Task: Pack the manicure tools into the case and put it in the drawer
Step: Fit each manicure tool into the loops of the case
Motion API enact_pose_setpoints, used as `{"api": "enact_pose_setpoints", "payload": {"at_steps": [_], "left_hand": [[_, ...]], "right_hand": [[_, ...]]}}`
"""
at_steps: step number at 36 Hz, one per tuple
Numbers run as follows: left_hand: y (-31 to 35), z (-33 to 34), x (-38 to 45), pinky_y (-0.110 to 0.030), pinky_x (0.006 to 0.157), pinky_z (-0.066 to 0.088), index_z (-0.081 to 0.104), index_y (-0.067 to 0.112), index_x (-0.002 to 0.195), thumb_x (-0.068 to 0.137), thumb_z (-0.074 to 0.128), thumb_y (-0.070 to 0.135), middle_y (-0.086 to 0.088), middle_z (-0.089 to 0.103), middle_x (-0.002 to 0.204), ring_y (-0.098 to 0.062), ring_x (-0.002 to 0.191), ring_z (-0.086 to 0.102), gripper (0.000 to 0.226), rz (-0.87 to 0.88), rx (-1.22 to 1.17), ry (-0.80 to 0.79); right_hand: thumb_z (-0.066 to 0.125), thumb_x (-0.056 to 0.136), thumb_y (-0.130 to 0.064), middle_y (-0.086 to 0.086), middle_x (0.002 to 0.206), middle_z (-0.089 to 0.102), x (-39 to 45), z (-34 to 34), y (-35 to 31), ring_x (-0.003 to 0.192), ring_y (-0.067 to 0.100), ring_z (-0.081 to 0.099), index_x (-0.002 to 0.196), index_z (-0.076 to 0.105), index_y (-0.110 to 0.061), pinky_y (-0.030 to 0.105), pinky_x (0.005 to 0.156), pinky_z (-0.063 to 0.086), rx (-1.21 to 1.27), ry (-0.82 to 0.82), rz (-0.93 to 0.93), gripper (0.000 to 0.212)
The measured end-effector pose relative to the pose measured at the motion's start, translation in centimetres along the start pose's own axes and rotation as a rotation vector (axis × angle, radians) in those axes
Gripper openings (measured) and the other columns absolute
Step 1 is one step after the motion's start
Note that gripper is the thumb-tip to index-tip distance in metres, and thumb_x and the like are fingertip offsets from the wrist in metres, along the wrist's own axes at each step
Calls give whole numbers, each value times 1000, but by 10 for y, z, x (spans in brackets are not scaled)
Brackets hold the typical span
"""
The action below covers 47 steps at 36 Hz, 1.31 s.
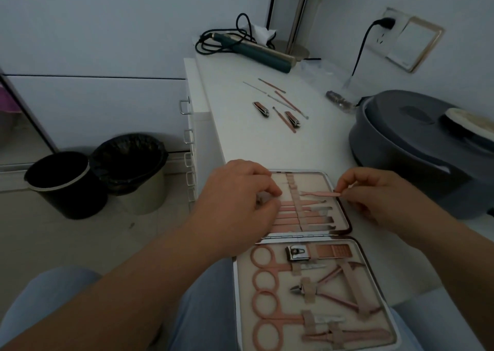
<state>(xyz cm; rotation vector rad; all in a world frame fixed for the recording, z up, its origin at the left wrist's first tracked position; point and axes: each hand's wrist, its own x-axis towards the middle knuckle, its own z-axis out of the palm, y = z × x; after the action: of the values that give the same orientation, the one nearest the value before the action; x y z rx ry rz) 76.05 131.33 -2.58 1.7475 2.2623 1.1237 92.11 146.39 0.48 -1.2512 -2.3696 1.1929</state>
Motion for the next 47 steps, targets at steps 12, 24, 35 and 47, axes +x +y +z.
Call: {"api": "enact_pose_setpoints", "payload": {"at_steps": [12,24,35,47], "left_hand": [[-1,2,0,-26,93,27,69,27,92,80,58,30,9,59,109,-9,108,44,17,-5,-6,-4],[-1,1,0,-29,98,29,68,28,97,80,60,32,9,59,112,-10,111,45,19,7,11,-28],[-6,-7,-6,-21,102,14,48,34,126,72,40,59,11,40,134,-4,125,26,59,96,103,-211],[-7,-5,-7,-26,105,12,47,39,124,73,37,58,9,39,135,-7,127,24,56,76,96,-221]], "right_hand": [[52,84,-3,-6,38,45,1,-3,2,33,3,36,62,63,-17,18,37,29,60,-44,32,28],[57,88,-19,-15,55,63,-1,-3,-8,46,-6,53,74,65,-27,14,50,37,-250,-125,-99,18],[56,86,-28,-23,86,48,-4,-4,-18,84,-3,47,92,65,-35,14,73,34,-726,-40,-441,13],[54,88,-27,-23,81,50,0,3,-28,79,-3,48,97,65,-32,11,73,37,-775,-116,-536,16]]}}
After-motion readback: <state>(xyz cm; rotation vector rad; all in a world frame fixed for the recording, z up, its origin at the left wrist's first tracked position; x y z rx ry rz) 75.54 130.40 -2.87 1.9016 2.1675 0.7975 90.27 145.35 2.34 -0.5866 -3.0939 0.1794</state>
